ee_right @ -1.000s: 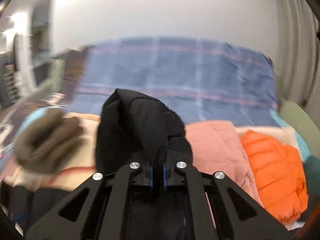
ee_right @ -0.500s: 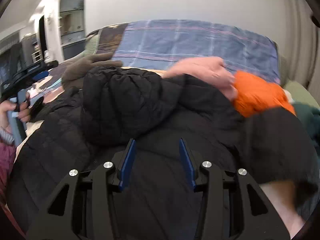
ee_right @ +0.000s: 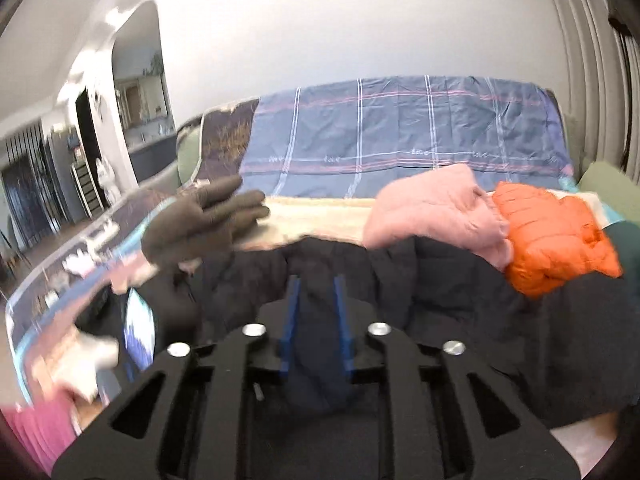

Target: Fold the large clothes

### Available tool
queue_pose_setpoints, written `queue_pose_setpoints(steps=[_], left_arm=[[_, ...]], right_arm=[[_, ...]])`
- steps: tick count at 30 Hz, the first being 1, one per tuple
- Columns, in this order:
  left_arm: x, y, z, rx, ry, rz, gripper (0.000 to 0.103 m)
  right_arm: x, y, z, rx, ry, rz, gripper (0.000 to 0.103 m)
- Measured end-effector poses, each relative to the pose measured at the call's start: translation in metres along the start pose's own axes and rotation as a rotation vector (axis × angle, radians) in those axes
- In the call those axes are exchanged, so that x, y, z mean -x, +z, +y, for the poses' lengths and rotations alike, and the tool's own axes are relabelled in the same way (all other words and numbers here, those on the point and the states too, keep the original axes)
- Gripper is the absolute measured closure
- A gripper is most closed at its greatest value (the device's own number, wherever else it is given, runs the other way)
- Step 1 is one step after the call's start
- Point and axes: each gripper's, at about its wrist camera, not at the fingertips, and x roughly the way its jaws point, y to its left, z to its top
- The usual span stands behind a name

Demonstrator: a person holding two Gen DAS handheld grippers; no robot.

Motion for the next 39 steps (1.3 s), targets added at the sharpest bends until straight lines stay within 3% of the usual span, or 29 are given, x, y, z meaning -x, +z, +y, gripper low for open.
queue_pose_setpoints(steps=[4, 8, 9, 10, 11, 12, 14, 16, 18, 19, 24, 29, 31, 33, 36, 39], left_arm=[[0.029, 0.002, 0.015, 0.059, -0.056, 0.005, 0.063], [0.063, 0.008, 0.033, 0.096, -0.036, -0.078, 0.062], [0.071, 0.013, 0.041, 0.111, -0.028, -0.107, 0.061], [0.074, 0.018, 0.048, 0.135, -0.016, -0.140, 0.058], [0.073, 0.023, 0.052, 0.154, -0.005, -0.159, 0.047], [0.068, 0.028, 0.056, 0.178, 0.002, -0.176, 0.042], [0.048, 0.037, 0.055, 0.200, 0.004, -0.166, 0.041], [0.017, 0.037, 0.045, 0.161, -0.006, -0.096, 0.037], [-0.026, 0.025, 0.031, 0.080, 0.018, 0.030, 0.034], [-0.035, 0.019, 0.029, 0.076, 0.029, 0.046, 0.034], [-0.020, 0.018, 0.036, 0.087, 0.036, 0.031, 0.034], [0.033, 0.000, 0.071, 0.165, 0.014, -0.044, 0.035], [0.057, -0.013, 0.091, 0.181, 0.057, -0.085, 0.039], [0.086, -0.030, 0.119, 0.193, 0.163, -0.133, 0.041], [0.110, -0.050, 0.170, 0.251, 0.315, -0.152, 0.044], [0.128, -0.070, 0.225, 0.361, 0.473, -0.133, 0.045]], right_arm=[[-0.056, -0.008, -0.004, -0.019, 0.068, 0.136, 0.089], [-0.115, -0.062, -0.021, 0.042, -0.067, 0.416, 0.090], [-0.119, -0.071, -0.029, 0.026, -0.069, 0.437, 0.090], [-0.119, -0.076, -0.035, -0.003, -0.048, 0.426, 0.090], [-0.116, -0.077, -0.042, -0.037, -0.028, 0.409, 0.090], [-0.115, -0.076, -0.043, -0.045, -0.030, 0.410, 0.090], [-0.113, -0.079, -0.039, -0.021, -0.053, 0.398, 0.089], [-0.110, -0.083, -0.031, 0.021, -0.082, 0.376, 0.089], [-0.109, -0.087, -0.026, 0.046, -0.104, 0.362, 0.088], [-0.109, -0.088, -0.026, 0.045, -0.105, 0.362, 0.088], [-0.108, -0.088, -0.036, 0.002, -0.066, 0.355, 0.088], [-0.099, -0.086, -0.040, 0.011, -0.064, 0.350, 0.087], [-0.089, -0.080, -0.035, 0.058, -0.109, 0.355, 0.085], [-0.076, -0.070, -0.027, 0.075, -0.133, 0.329, 0.071], [-0.053, -0.050, -0.015, 0.034, -0.076, 0.268, 0.053], [-0.046, -0.039, 0.001, 0.036, -0.023, 0.235, 0.051]])
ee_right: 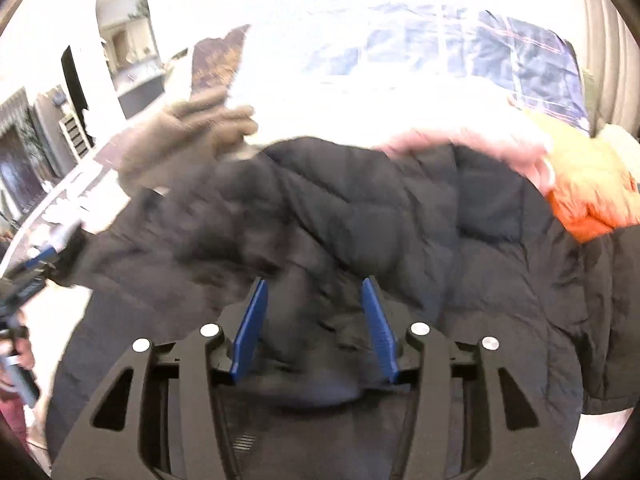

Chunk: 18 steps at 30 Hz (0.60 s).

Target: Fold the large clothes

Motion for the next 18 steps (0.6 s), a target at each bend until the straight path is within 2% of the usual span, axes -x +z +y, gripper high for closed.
queue_pose_setpoints(steps=[1, 2, 3, 4, 5, 6, 9, 14, 16, 17, 18], left_arm=[[-0.006, 0.000, 0.023, 0.028, 0.067, 0.001, 0.044], [-0.010, -0.002, 0.037, 0.039, 0.108, 0.011, 0.037], [-0.016, -0.005, 0.052, 0.054, 0.160, 0.028, 0.029], [-0.022, -0.009, 0.066, 0.068, 0.192, 0.045, 0.028], [-0.029, -0.012, 0.073, 0.070, 0.201, 0.064, 0.027], [-0.036, -0.015, 0.079, 0.066, 0.210, 0.088, 0.026], [-0.065, -0.016, 0.083, 0.017, 0.241, 0.142, 0.019], [-0.084, -0.005, 0.080, -0.021, 0.314, 0.150, 0.019], [-0.087, 0.005, 0.083, -0.002, 0.318, 0.152, 0.024], [-0.086, 0.007, 0.084, 0.002, 0.312, 0.155, 0.042], [-0.088, 0.010, 0.085, 0.001, 0.303, 0.169, 0.072]], right_arm=[[-0.001, 0.000, 0.004, 0.008, 0.008, -0.007, 0.050], [-0.005, -0.001, 0.009, 0.016, 0.018, -0.010, 0.047], [-0.015, -0.007, 0.012, 0.021, 0.025, 0.012, 0.043], [-0.029, -0.015, 0.013, 0.018, 0.017, 0.049, 0.043], [-0.053, -0.031, 0.012, 0.012, -0.012, 0.127, 0.041], [-0.068, -0.041, 0.011, 0.011, -0.023, 0.157, 0.036], [-0.068, -0.041, 0.011, 0.006, -0.013, 0.144, 0.034], [-0.067, -0.043, 0.010, 0.007, -0.004, 0.137, 0.032], [-0.067, -0.044, 0.011, 0.010, -0.007, 0.134, 0.031], [-0.067, -0.044, 0.011, 0.009, -0.005, 0.133, 0.031], [-0.069, -0.044, 0.011, 0.006, -0.002, 0.134, 0.031]])
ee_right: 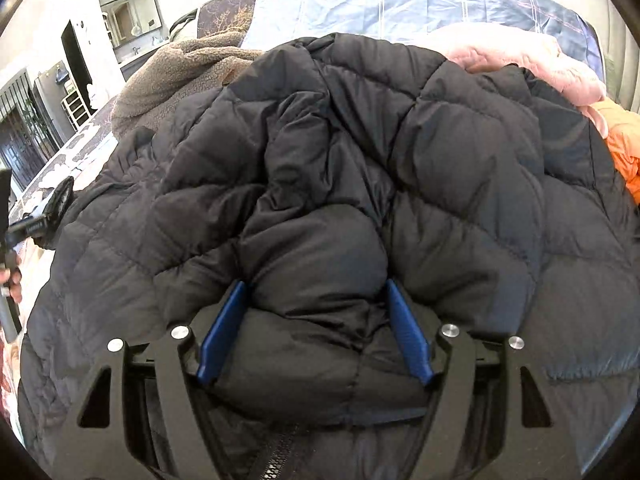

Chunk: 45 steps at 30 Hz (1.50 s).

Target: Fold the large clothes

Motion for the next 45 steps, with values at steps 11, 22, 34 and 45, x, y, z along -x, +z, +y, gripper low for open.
queue_pose_setpoints(steps=[11, 22, 34, 45], left_arm=[[0.152, 0.076, -0.025, 0.111, -0.420, -0.148, 0.096], [0.360, 0.079, -0.256, -0.244, -0.962, -0.316, 0.092], [0.336, -0.002, -0.317, -0.430, -0.944, -0.282, 0.025], [0.152, 0.011, -0.142, -0.007, -0.504, -0.122, 0.026]], right_arm=[[0.003, 0.000, -0.005, -0.017, 0.031, -0.007, 0.030], [0.141, 0.000, -0.101, -0.198, 0.063, -0.172, 0.022], [0.142, -0.041, -0.169, -0.307, 0.025, -0.124, 0.019], [0.066, 0.021, -0.181, -0.402, 0.117, -0.010, 0.018]])
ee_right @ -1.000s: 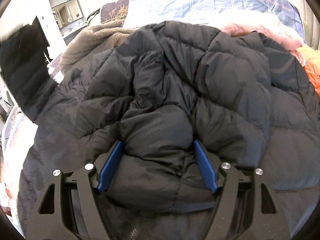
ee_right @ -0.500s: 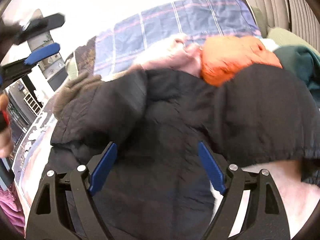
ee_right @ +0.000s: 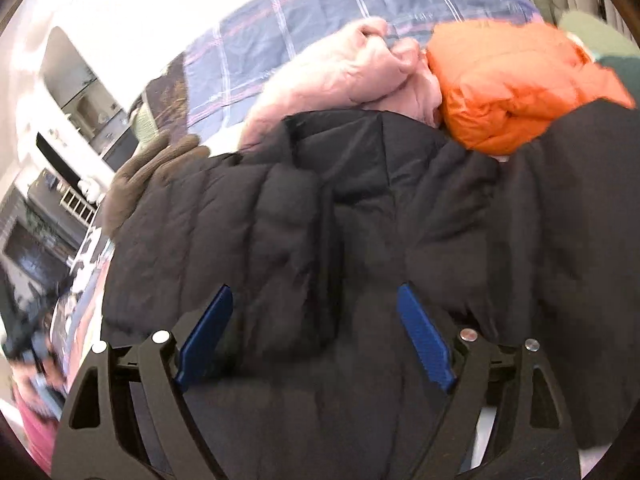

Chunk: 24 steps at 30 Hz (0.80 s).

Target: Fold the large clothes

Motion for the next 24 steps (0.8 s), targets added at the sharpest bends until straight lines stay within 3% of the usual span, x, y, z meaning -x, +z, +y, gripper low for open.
queue_pose_setpoints(steps=[1, 3, 4, 6, 9, 11, 13, 14, 15, 17, 20, 24], left_arm=[[-0.002, -0.004, 0.010, 0.001, 0.033, 0.000, 0.026], [-0.007, -0.008, 0.024, -0.003, 0.065, 0.017, 0.026], [-0.009, -0.010, 0.027, -0.004, 0.063, 0.025, 0.026], [-0.011, -0.011, 0.024, -0.016, 0.056, 0.023, 0.026], [-0.007, -0.009, 0.015, -0.061, 0.055, 0.000, 0.026], [-0.008, -0.011, 0.001, -0.098, 0.035, -0.013, 0.026], [-0.006, -0.012, -0.013, -0.131, 0.021, -0.020, 0.026], [-0.006, -0.012, -0.024, -0.158, 0.008, -0.023, 0.028], [-0.005, -0.012, -0.032, -0.180, -0.001, -0.027, 0.033], [0.000, -0.010, -0.051, -0.227, -0.021, -0.043, 0.043], [0.004, -0.002, -0.077, -0.266, -0.060, -0.051, 0.064], [-0.013, 0.002, -0.108, -0.248, -0.128, -0.005, 0.067]], right_arm=[[-0.009, 0.002, 0.000, -0.017, 0.014, 0.027, 0.021], [-0.013, 0.003, 0.012, 0.022, 0.034, 0.046, 0.080], [-0.007, 0.004, 0.019, 0.041, 0.032, 0.021, 0.099], [0.022, 0.005, 0.034, 0.095, -0.004, -0.095, 0.100], [0.057, 0.005, 0.041, 0.143, -0.145, -0.203, 0.100], [0.055, 0.001, 0.035, 0.154, -0.213, -0.171, 0.099], [0.040, -0.010, 0.023, 0.147, -0.227, -0.079, 0.092], [0.035, -0.014, 0.018, 0.140, -0.226, -0.052, 0.077], [0.035, -0.021, 0.014, 0.128, -0.246, -0.059, 0.066], [0.048, -0.029, 0.016, 0.127, -0.278, -0.133, 0.065], [0.071, -0.035, 0.033, 0.151, -0.220, -0.223, 0.065], [0.059, -0.044, 0.061, 0.224, -0.092, -0.175, 0.065]])
